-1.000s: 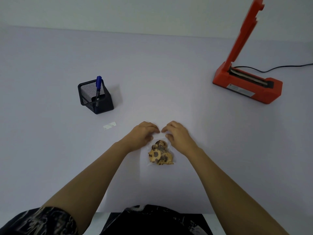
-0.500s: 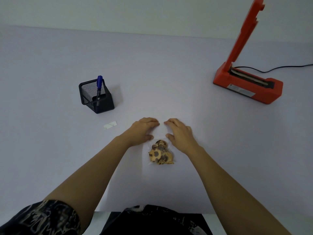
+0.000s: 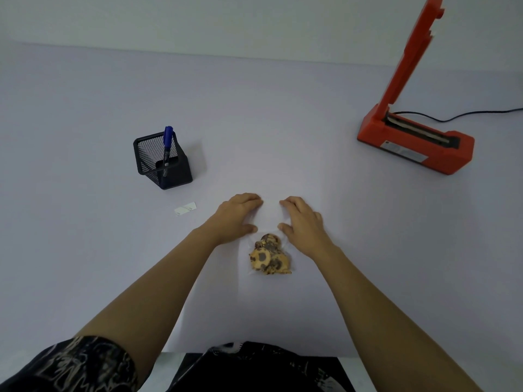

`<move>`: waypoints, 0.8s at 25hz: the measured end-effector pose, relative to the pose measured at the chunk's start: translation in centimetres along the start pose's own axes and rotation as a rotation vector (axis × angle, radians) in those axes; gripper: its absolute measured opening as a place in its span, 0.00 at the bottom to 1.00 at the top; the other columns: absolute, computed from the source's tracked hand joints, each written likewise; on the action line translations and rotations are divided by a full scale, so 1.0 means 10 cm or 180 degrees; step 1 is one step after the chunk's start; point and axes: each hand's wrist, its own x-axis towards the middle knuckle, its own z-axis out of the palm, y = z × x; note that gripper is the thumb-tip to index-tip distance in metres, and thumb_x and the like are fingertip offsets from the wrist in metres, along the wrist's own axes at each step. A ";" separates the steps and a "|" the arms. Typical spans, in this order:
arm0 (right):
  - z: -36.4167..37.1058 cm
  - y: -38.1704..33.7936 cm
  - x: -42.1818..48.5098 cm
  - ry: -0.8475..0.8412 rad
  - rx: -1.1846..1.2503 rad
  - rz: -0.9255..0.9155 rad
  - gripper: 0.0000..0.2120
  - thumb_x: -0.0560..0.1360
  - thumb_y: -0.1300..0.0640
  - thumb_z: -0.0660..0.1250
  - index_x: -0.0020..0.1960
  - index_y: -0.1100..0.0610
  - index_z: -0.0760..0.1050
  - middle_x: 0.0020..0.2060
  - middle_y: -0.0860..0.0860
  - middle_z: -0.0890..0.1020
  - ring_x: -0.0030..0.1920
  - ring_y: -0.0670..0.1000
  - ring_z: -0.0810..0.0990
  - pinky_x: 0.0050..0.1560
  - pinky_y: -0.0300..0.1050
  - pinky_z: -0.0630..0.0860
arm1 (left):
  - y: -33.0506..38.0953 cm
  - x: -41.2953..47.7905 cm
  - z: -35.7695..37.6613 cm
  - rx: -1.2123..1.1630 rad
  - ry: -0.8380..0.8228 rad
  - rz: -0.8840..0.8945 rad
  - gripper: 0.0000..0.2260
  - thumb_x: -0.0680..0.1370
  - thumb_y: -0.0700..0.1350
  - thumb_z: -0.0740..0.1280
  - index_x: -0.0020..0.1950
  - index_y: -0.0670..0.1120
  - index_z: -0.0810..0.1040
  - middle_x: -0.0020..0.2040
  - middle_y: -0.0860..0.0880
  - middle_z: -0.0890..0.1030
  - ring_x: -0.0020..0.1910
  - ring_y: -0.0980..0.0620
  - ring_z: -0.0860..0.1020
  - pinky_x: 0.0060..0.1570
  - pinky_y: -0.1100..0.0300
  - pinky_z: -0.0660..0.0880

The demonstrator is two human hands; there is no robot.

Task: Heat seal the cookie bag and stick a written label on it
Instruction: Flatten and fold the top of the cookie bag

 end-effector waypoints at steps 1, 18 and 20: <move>0.00 0.00 0.00 -0.0003 -0.0006 -0.0001 0.24 0.76 0.55 0.64 0.70 0.56 0.62 0.67 0.50 0.65 0.67 0.51 0.66 0.64 0.53 0.62 | 0.00 -0.01 0.00 0.0006 0.0008 -0.0007 0.30 0.74 0.47 0.69 0.73 0.45 0.62 0.74 0.47 0.62 0.71 0.48 0.60 0.69 0.54 0.59; 0.06 0.07 -0.05 0.0564 -0.0004 -0.0282 0.17 0.72 0.56 0.69 0.60 0.56 0.73 0.55 0.56 0.73 0.55 0.56 0.72 0.54 0.52 0.72 | 0.03 -0.14 0.14 -0.0245 0.0663 -0.0030 0.24 0.73 0.44 0.70 0.67 0.46 0.68 0.67 0.47 0.66 0.64 0.47 0.66 0.62 0.56 0.65; 0.09 0.09 -0.07 0.0612 0.0014 -0.0423 0.12 0.73 0.58 0.68 0.56 0.56 0.77 0.50 0.56 0.75 0.50 0.56 0.74 0.49 0.53 0.74 | 0.02 -0.17 0.18 -0.0008 0.0650 0.0088 0.19 0.75 0.44 0.68 0.65 0.46 0.72 0.66 0.46 0.69 0.62 0.46 0.68 0.59 0.54 0.69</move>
